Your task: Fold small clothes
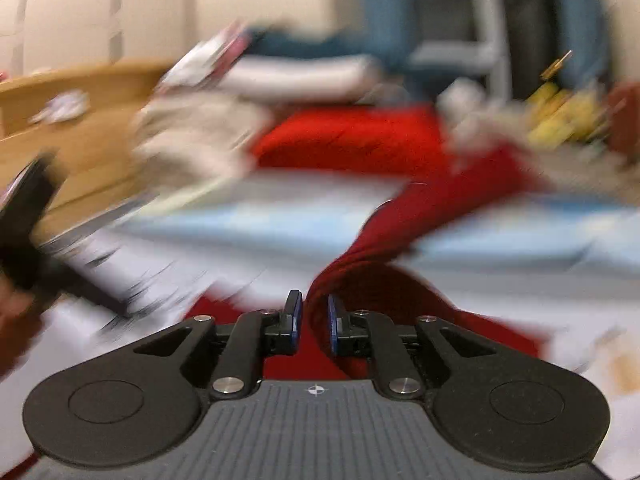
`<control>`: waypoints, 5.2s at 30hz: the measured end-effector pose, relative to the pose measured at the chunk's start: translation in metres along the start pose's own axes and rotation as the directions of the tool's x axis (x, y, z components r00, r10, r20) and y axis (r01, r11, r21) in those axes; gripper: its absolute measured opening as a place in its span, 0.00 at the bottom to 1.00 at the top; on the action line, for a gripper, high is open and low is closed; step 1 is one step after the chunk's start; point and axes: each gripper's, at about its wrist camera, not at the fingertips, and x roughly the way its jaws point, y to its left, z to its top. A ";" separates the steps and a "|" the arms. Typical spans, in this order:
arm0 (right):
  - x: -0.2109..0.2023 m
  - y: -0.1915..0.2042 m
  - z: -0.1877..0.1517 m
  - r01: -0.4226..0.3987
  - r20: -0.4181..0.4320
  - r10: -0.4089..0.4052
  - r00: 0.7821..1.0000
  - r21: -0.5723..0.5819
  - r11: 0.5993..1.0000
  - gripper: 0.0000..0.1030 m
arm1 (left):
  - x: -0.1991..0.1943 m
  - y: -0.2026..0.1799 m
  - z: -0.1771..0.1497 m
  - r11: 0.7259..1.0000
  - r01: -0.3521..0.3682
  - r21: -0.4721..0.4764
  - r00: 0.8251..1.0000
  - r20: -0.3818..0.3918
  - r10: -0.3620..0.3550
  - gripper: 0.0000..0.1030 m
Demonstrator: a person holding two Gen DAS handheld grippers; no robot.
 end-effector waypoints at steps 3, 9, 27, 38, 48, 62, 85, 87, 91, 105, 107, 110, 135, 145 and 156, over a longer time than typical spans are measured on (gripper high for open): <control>0.008 0.009 -0.006 -0.042 -0.129 0.042 0.991 0.001 0.999 0.16 | -0.003 0.008 0.004 0.999 0.017 -0.034 1.000 -0.002 -0.018 0.55; -0.018 -0.045 0.022 0.182 -0.241 -0.097 0.966 0.364 0.913 0.33 | 0.004 0.025 0.008 0.990 0.057 -0.131 0.998 -0.023 -0.060 0.44; 0.007 -0.180 -0.095 0.432 -0.417 -0.123 0.901 0.827 0.359 0.16 | 0.067 0.037 -0.014 0.889 0.151 -0.433 0.969 -0.112 -0.219 0.33; -0.001 -0.184 -0.094 0.469 -0.448 -0.143 0.883 0.826 0.311 0.19 | 0.035 -0.002 -0.007 0.970 0.066 -0.233 0.997 -0.015 -0.072 0.09; 0.005 -0.141 -0.048 0.480 -0.351 -0.328 0.877 0.622 0.619 0.24 | 0.038 -0.035 -0.011 1.000 -0.019 0.018 1.000 0.014 0.019 0.14; -0.045 -0.154 -0.028 0.503 -0.358 -0.353 0.864 0.599 0.623 0.29 | -0.048 -0.011 0.004 1.000 -0.015 0.022 0.991 0.135 0.011 0.27; -0.268 -0.104 -0.161 0.505 -0.467 -0.267 0.843 0.515 0.692 0.40 | -0.150 0.089 -0.244 0.994 0.046 0.103 0.994 -0.105 -0.035 0.27; -0.262 -0.108 -0.176 0.495 -0.490 -0.228 0.841 0.530 0.688 0.39 | -0.144 0.094 -0.248 0.995 0.052 0.084 0.990 -0.139 -0.040 0.27; -0.252 -0.110 -0.187 0.522 -0.523 -0.239 0.818 0.501 0.691 0.40 | -0.134 0.103 -0.259 0.998 0.042 0.052 0.981 -0.192 -0.032 0.29; -0.215 -0.102 -0.220 0.560 -0.638 -0.222 0.737 0.393 0.729 0.41 | -0.112 0.119 -0.278 1.000 -0.015 0.026 0.967 -0.252 0.021 0.34; -0.213 -0.099 -0.220 0.559 -0.640 -0.231 0.733 0.373 0.740 0.41 | -0.111 0.118 -0.278 0.999 -0.011 0.033 0.969 -0.245 0.019 0.35; -0.209 -0.096 -0.219 0.549 -0.638 -0.234 0.734 0.354 0.757 0.42 | -0.114 0.115 -0.279 0.999 -0.008 0.042 0.972 -0.236 0.017 0.36; -0.228 -0.100 -0.214 0.530 -0.614 -0.205 0.762 0.410 0.742 0.17 | -0.132 0.113 -0.289 0.997 0.044 0.061 0.967 -0.255 -0.027 0.23; -0.220 -0.086 -0.212 0.516 -0.625 -0.236 0.744 0.311 0.798 0.11 | -0.137 0.100 -0.286 0.992 0.042 0.123 0.974 -0.224 -0.014 0.12; -0.311 -0.073 -0.122 0.297 -0.294 -0.161 0.942 0.511 0.807 0.09 | -0.272 0.096 -0.237 0.956 0.265 0.129 0.964 -0.006 -0.266 0.09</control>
